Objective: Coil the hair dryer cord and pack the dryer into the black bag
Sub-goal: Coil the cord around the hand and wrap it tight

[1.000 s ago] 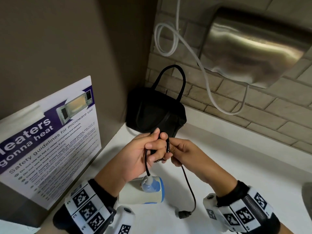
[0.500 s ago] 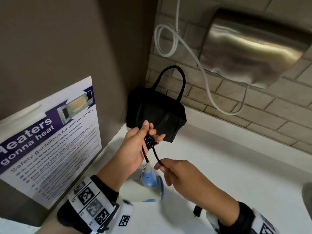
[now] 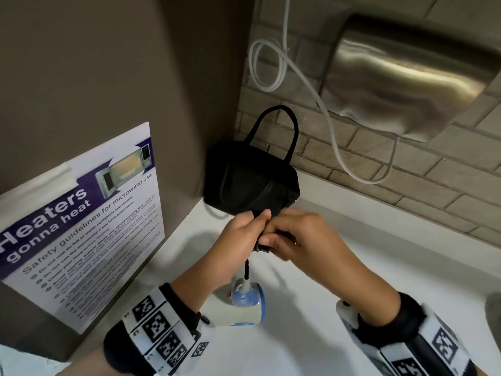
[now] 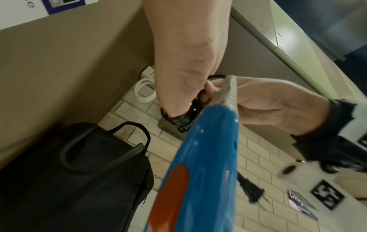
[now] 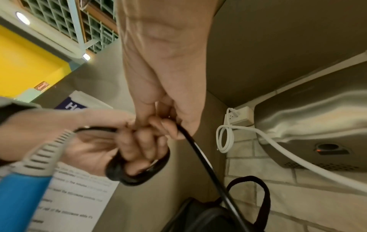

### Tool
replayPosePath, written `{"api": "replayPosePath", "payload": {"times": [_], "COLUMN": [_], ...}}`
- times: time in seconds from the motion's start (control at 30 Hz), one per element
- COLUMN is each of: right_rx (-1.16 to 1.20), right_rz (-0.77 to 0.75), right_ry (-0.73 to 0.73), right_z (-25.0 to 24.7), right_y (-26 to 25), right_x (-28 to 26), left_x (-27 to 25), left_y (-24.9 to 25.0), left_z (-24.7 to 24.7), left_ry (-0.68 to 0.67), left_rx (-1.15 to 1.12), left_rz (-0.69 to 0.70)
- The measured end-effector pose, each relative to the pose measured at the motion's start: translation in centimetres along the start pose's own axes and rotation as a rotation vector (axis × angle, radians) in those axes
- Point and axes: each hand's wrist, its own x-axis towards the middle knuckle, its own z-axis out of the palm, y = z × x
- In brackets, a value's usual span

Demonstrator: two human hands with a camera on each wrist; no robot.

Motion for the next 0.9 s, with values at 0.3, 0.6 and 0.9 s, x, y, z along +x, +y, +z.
{"api": "replayPosePath", "payload": {"times": [0.3, 0.6, 0.9], "right_rx": [0.559, 0.753, 0.794], "right_rz": [0.185, 0.344, 0.449], "right_ry": [-0.089, -0.270, -0.380], "right_z": [-0.1, 0.1, -0.3], "right_y": [2.2, 2.0, 2.3], "right_x": [2.4, 1.7, 1.5], "left_x": [-0.3, -0.4, -0.5], "left_y": [1.4, 1.1, 0.6], "left_z": [-1.3, -1.5, -1.0], "left_ry": [-0.332, -0.433, -0.405], "left_rx": [-0.160, -0.313, -0.260], "left_rz": [-0.150, -0.267, -0.261]}}
